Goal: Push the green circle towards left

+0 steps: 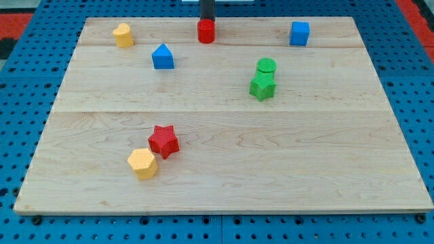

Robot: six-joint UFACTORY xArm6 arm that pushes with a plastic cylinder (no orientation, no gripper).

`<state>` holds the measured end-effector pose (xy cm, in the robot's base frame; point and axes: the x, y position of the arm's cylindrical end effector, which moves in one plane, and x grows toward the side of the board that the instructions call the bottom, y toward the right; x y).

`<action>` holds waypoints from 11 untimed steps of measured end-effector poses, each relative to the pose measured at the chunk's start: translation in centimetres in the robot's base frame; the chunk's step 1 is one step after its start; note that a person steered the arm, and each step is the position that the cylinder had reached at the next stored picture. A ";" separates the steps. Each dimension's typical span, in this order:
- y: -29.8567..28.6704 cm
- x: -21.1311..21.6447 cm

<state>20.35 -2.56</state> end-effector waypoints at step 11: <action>13.6 8.9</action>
<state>29.25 11.08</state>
